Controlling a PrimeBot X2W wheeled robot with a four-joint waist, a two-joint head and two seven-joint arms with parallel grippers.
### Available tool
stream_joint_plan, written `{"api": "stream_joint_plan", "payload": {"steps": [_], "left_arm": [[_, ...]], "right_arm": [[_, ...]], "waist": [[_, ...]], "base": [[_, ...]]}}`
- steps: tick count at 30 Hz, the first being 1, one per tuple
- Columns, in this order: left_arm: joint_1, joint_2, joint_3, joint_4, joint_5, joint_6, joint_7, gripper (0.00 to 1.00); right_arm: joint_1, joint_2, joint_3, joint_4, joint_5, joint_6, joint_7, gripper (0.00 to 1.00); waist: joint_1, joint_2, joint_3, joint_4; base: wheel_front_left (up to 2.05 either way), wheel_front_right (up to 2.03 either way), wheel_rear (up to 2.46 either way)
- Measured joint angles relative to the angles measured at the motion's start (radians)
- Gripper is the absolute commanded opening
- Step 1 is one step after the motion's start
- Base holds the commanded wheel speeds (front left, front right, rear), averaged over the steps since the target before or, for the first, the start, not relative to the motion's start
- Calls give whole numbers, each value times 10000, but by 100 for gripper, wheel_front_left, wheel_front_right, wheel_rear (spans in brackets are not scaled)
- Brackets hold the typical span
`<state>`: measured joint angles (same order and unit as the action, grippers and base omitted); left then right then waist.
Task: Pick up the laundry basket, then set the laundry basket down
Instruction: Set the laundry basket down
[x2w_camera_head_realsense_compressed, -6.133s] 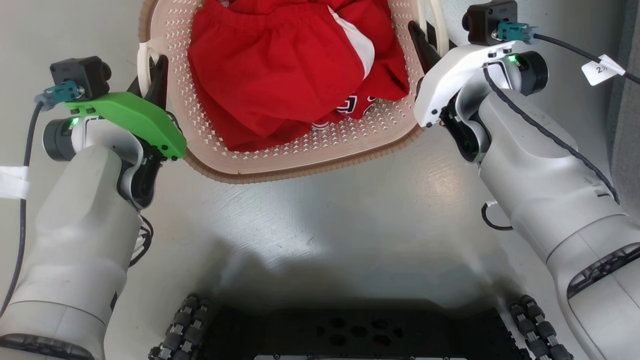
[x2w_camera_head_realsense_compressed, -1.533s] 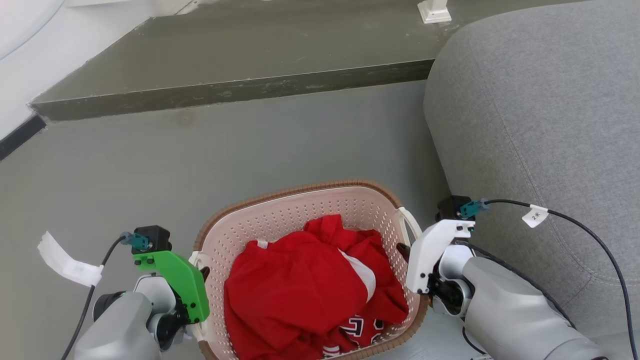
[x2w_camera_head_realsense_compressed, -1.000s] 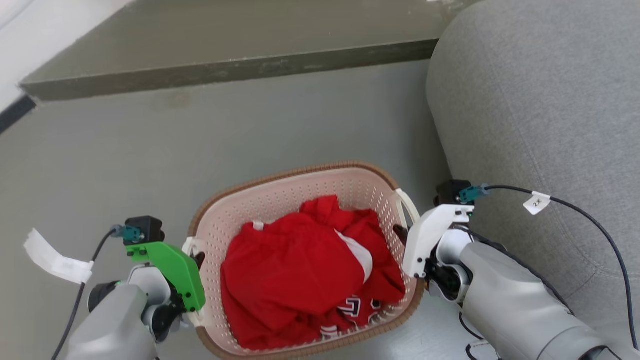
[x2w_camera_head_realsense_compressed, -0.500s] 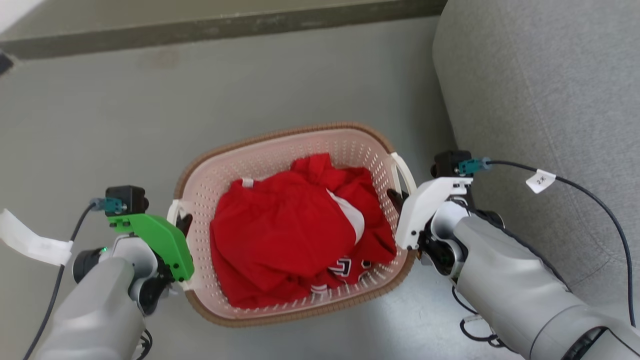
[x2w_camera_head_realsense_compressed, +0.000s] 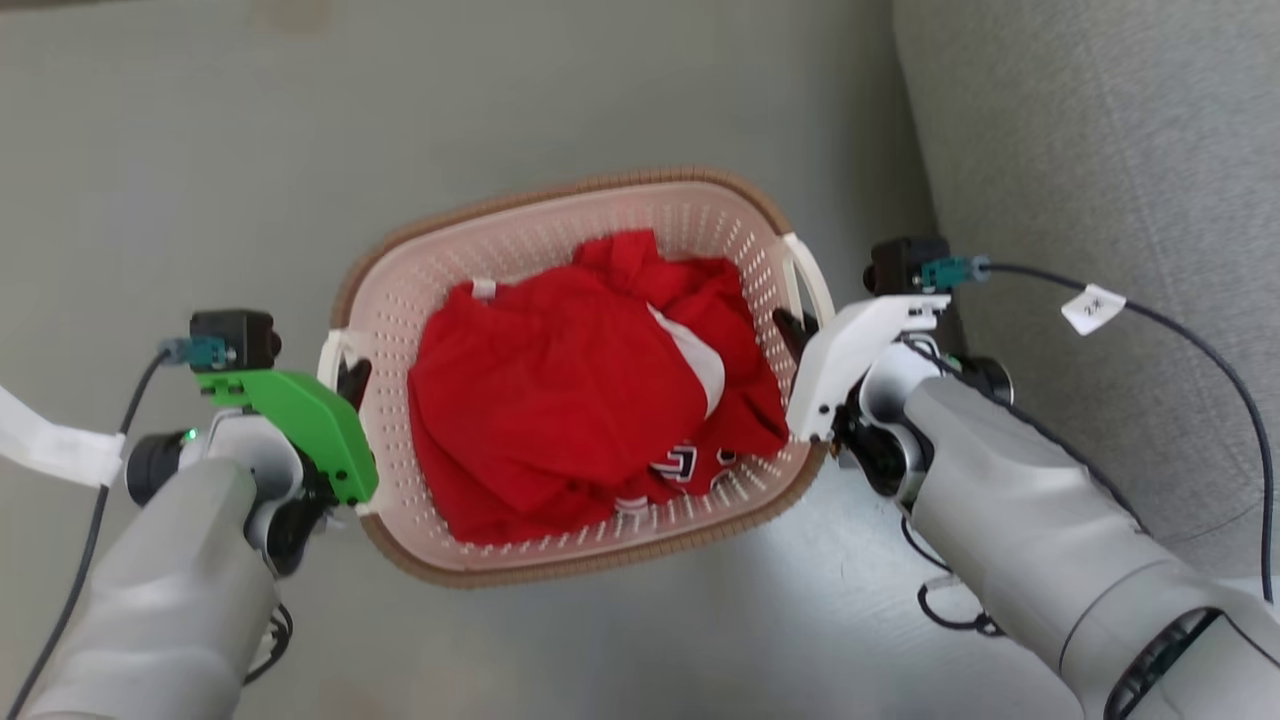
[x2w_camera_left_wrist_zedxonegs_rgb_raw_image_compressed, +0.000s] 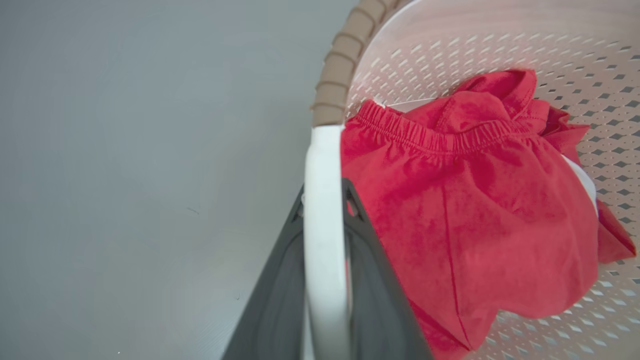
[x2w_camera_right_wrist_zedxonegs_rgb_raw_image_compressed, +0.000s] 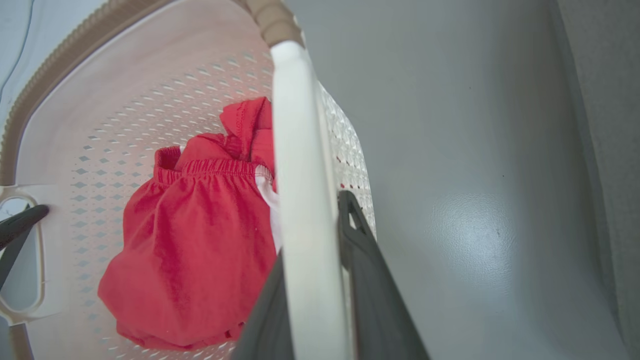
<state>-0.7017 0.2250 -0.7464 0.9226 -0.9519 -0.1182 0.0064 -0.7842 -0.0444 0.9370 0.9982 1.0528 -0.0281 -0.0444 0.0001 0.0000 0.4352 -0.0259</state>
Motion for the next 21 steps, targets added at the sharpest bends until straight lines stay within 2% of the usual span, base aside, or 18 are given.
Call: {"api": "stream_joint_plan", "payload": {"steps": [21], "left_arm": [[-1463,190,13,84,405,0,-364,0]], "right_arm": [[-1470,-17,176,-12,-144,-107,-378,0]], "waist": [[0,0,2089,191]], "base": [[0,0,0]]}}
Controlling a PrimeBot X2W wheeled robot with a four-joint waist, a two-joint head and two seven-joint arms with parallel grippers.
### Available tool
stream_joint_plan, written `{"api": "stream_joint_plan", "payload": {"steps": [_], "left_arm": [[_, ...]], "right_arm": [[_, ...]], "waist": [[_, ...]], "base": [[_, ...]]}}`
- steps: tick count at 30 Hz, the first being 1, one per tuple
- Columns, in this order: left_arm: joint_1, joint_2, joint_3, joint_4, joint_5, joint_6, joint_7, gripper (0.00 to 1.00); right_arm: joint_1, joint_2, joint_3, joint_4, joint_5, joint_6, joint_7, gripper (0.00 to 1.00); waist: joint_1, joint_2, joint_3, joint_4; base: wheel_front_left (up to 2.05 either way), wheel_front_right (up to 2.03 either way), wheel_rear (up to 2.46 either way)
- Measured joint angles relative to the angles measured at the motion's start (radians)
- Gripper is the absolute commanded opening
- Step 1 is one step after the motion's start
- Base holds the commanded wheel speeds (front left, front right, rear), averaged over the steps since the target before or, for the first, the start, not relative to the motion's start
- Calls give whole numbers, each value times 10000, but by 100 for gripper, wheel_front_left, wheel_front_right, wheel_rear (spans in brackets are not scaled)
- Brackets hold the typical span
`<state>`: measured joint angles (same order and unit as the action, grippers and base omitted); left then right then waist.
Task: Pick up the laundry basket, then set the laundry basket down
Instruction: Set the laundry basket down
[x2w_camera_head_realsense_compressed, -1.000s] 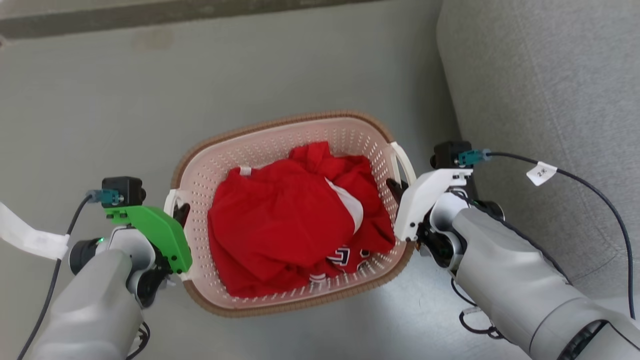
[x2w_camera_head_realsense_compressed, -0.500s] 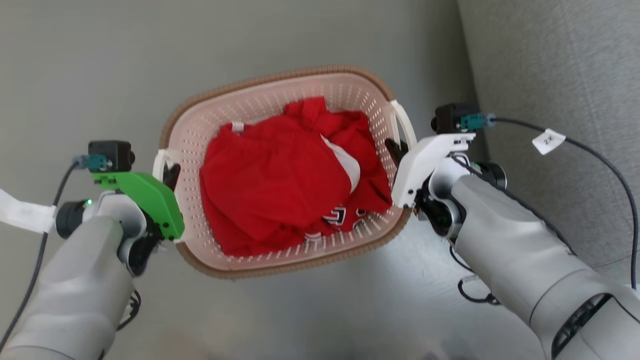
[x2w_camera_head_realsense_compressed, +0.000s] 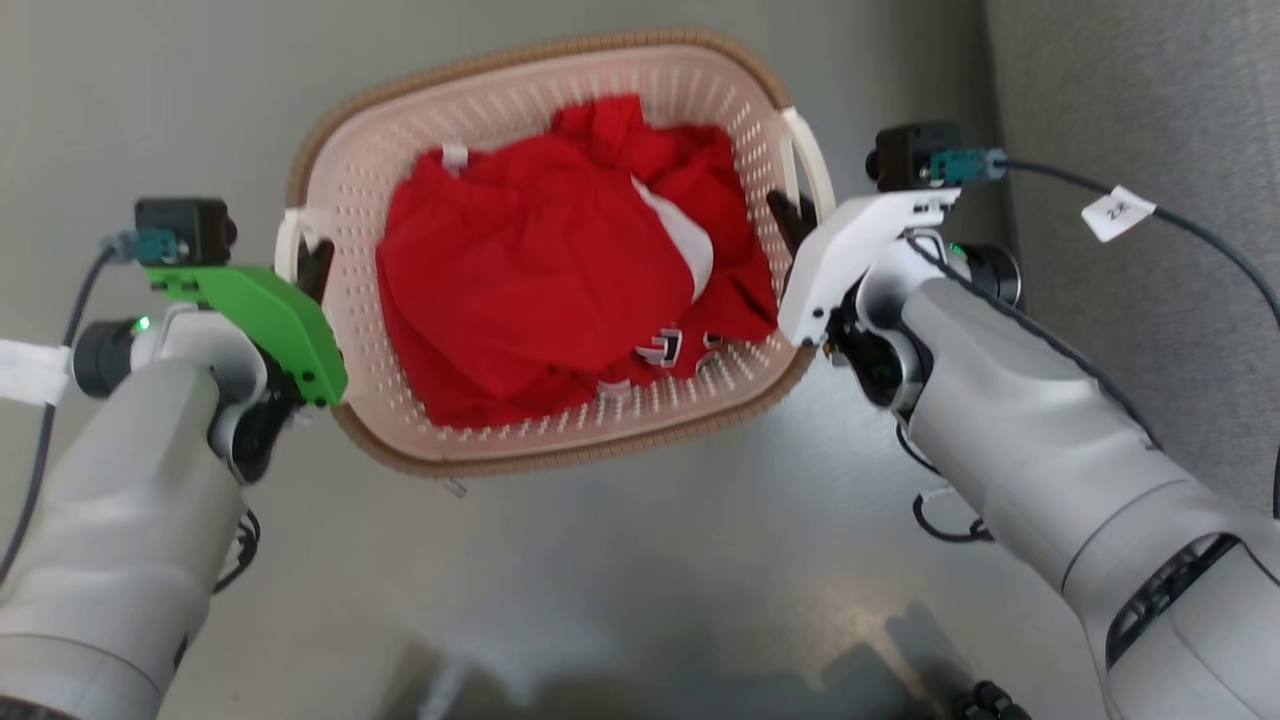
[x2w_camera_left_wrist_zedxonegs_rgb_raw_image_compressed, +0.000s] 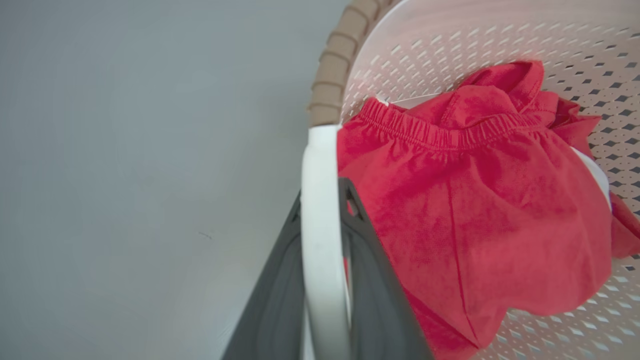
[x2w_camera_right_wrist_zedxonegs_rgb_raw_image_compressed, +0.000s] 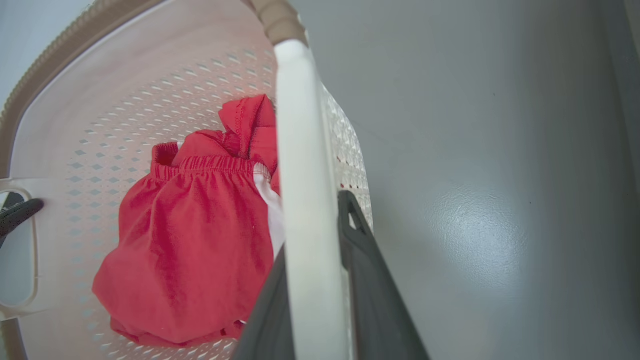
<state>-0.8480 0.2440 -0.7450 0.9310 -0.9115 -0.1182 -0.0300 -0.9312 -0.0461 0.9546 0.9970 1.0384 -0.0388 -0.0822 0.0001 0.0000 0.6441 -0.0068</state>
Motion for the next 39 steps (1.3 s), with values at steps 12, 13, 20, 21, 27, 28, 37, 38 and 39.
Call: {"api": "stream_joint_plan", "payload": {"steps": [12,13,20,21,27,28,37,38,39], "left_arm": [[-841,8,2,136,161,-17,-374,0],[-964,6,2,180,192,-19,-439,0],[-1401,-27,0,313,295,-44,-683,0],[-1473,-36,0,330,324,-44,-692,0],[-1779,-121,8,491,376,-50,-947,0],[-1800,-136,8,523,376,-50,-955,0],[-2182,-190,4,740,479,-63,-1214,0],[-2235,-199,4,769,481,-63,-1266,0],[-2273,-211,4,794,483,-63,-1306,0]], "right_arm": [[-747,-25,54,50,-90,-69,-437,0],[-853,-27,65,59,-92,-69,-495,0],[-1239,-29,63,134,-90,-75,-685,0],[-1301,-29,61,146,-88,-79,-723,0],[-1497,-40,38,205,-69,-81,-938,0],[-1509,-42,38,215,-67,-81,-945,0],[-1834,-54,61,221,-31,-71,-1154,0],[-1878,-58,67,221,-21,-71,-1195,0],[-1904,-61,69,219,-21,-71,-1212,0]], "waist": [[-1,0,1181,120],[0,0,1355,146],[0,0,1917,239],[0,0,1996,255],[0,0,2429,365],[0,0,2494,384],[-1,0,3016,477],[-1,0,3065,481],[-1,0,3109,484]], "base": [[0,0,0],[0,0,0],[0,0,0],[0,0,0],[0,0,0],[0,0,0],[0,0,0],[0,0,0],[0,0,0]]}}
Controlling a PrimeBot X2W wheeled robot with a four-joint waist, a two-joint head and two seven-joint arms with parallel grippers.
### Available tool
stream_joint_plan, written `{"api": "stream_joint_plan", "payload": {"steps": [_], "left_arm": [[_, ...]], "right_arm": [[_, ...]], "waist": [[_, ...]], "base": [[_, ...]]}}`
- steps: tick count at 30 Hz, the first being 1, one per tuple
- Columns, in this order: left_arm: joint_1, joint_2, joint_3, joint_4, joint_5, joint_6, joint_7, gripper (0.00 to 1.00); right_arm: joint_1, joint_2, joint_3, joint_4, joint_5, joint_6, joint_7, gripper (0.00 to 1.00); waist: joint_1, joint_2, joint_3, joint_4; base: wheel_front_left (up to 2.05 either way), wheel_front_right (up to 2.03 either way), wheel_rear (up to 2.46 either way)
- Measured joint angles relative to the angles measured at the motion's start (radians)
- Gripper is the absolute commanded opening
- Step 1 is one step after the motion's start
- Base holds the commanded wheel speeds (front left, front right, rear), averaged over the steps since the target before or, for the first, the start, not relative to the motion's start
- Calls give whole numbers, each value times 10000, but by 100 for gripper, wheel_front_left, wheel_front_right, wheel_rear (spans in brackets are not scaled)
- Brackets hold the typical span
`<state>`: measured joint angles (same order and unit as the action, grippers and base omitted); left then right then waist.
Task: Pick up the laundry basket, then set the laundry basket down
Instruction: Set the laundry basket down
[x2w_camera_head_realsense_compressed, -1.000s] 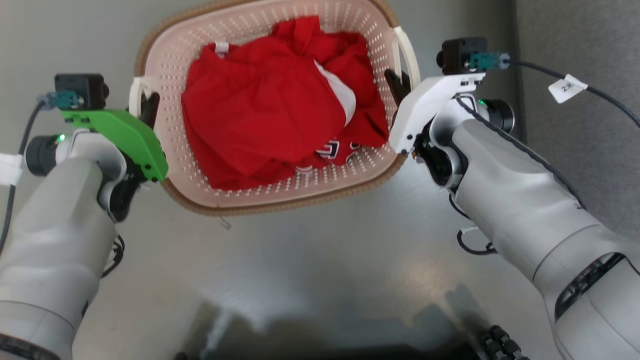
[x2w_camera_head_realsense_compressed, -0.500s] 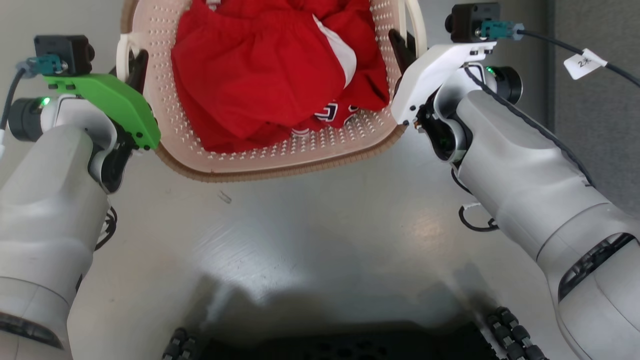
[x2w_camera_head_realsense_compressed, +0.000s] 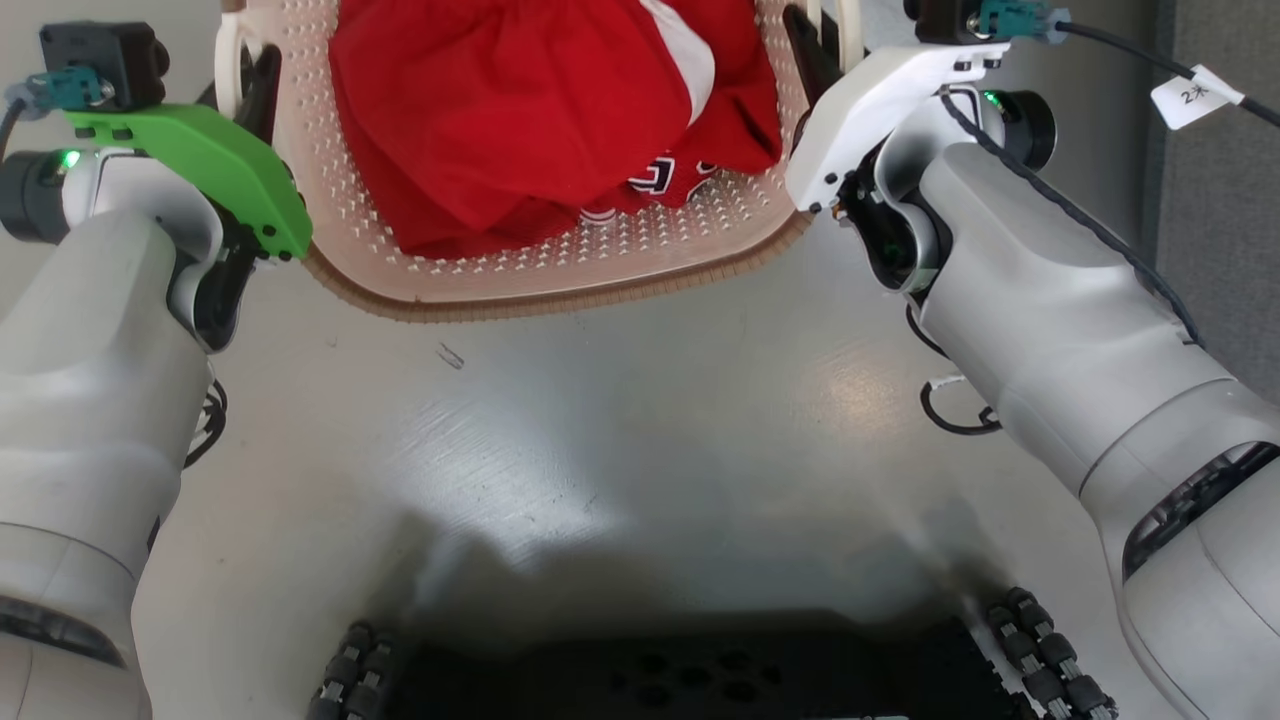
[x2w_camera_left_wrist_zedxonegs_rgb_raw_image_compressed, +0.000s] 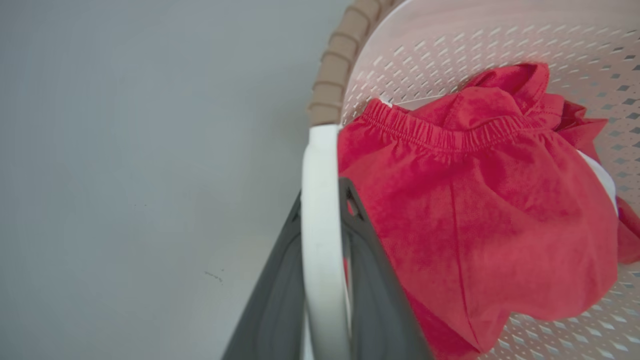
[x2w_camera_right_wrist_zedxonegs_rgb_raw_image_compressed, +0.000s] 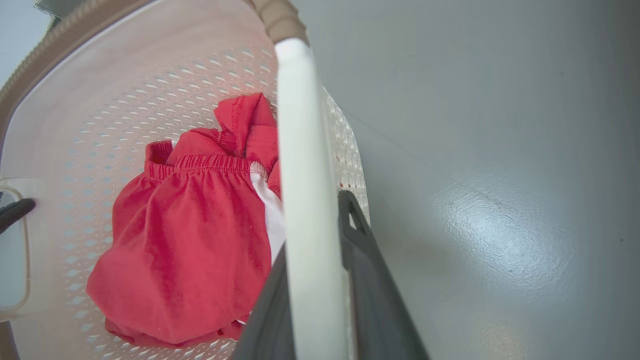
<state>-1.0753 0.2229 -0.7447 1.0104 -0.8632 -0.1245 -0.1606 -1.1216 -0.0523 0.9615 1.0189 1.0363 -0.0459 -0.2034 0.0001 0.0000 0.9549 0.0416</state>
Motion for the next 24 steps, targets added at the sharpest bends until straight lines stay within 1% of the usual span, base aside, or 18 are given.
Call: {"api": "stream_joint_plan", "payload": {"steps": [4,24], "left_arm": [[-94,-71,-13,153,69,-69,-92,0],[-381,-314,-136,598,69,-75,-299,0]], "right_arm": [[-33,-13,13,27,31,4,-86,0],[-32,-35,46,128,293,17,-265,0]], "waist": [[0,0,140,8],[0,-1,421,50]], "base": [[0,0,0],[0,0,0]]}}
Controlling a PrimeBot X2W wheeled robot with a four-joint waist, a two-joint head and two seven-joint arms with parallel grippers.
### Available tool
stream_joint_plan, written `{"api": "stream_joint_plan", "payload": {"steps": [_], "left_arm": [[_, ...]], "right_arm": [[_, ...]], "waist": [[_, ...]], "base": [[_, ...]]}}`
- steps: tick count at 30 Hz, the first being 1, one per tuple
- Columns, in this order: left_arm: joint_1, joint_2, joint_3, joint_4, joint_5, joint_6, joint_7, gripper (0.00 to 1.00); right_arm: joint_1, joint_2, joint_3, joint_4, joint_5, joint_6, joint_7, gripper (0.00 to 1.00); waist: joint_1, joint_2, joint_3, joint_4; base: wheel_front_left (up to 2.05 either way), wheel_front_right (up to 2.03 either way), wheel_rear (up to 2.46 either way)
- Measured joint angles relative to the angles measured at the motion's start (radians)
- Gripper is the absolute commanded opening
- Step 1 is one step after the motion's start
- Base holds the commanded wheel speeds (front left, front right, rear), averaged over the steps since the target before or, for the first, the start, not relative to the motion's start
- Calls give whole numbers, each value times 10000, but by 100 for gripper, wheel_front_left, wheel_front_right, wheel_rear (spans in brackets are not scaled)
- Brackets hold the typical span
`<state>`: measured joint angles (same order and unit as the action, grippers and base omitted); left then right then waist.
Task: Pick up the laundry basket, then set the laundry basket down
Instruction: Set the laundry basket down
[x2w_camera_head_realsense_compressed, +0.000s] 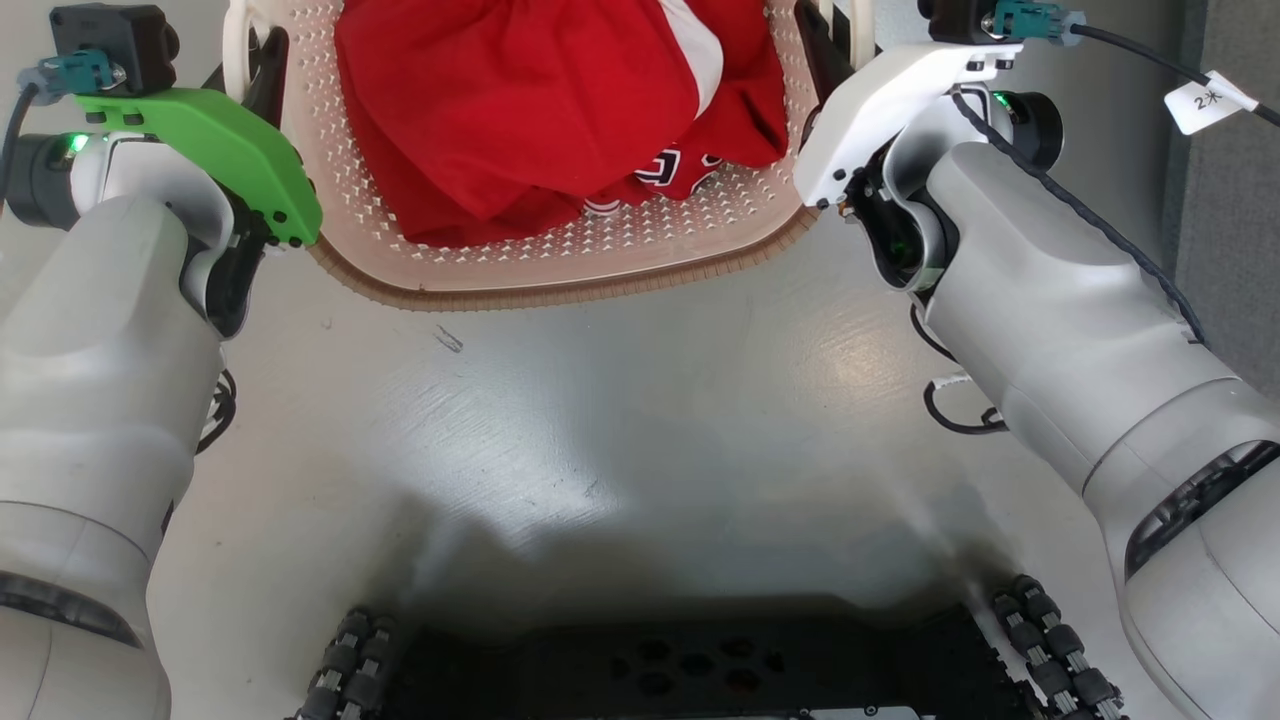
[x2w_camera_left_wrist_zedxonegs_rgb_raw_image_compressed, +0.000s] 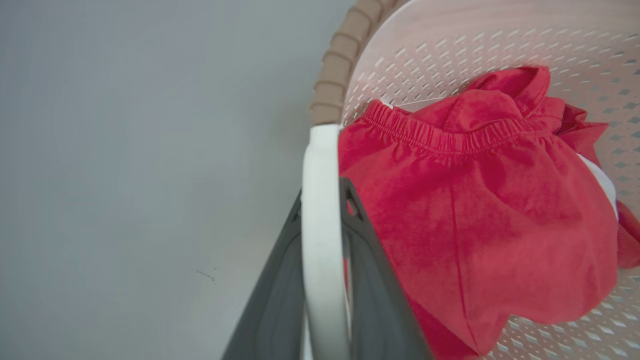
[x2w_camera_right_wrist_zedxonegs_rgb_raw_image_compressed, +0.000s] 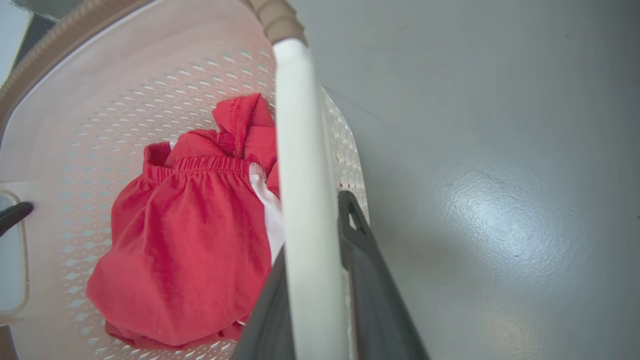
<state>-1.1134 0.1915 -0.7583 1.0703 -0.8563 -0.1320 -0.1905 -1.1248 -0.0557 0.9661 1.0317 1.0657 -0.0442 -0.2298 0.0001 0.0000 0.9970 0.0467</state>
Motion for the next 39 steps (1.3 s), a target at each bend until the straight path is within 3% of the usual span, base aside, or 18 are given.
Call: {"api": "stream_joint_plan", "payload": {"steps": [4,6,7,8,9,10,11,39], "left_arm": [[-40,-52,-35,107,0,-2,-17,0],[-42,-92,-71,194,0,-2,-54,0],[-42,-105,-73,228,0,-2,-54,0],[-42,-107,-73,247,0,-2,-56,2],[-42,-98,-77,265,0,0,-54,29],[-42,-90,-92,280,-2,0,-58,67],[-39,-86,-115,314,-2,0,-54,100],[368,-58,-190,581,-648,0,-102,100]], "right_arm": [[0,-4,46,31,10,-2,-29,0],[0,-4,81,58,21,-4,-44,28],[-1,-6,81,58,25,-4,-77,46],[-2,-13,81,56,58,-2,-86,72],[-21,-31,81,58,104,-2,-123,91],[-53,-54,82,54,107,-2,-130,100],[-81,-65,82,56,109,-2,-132,100],[-41,-107,362,144,351,-10,-219,100]], "waist": [[0,1,36,5],[0,0,47,7],[0,1,48,6],[0,0,48,6],[0,0,48,5],[0,0,48,4],[0,0,47,2],[0,1,-629,-1]], "base": [[0,0,0],[0,0,0],[0,0,0],[0,0,0],[0,0,0],[0,0,0],[0,0,0],[0,0,0]]}}
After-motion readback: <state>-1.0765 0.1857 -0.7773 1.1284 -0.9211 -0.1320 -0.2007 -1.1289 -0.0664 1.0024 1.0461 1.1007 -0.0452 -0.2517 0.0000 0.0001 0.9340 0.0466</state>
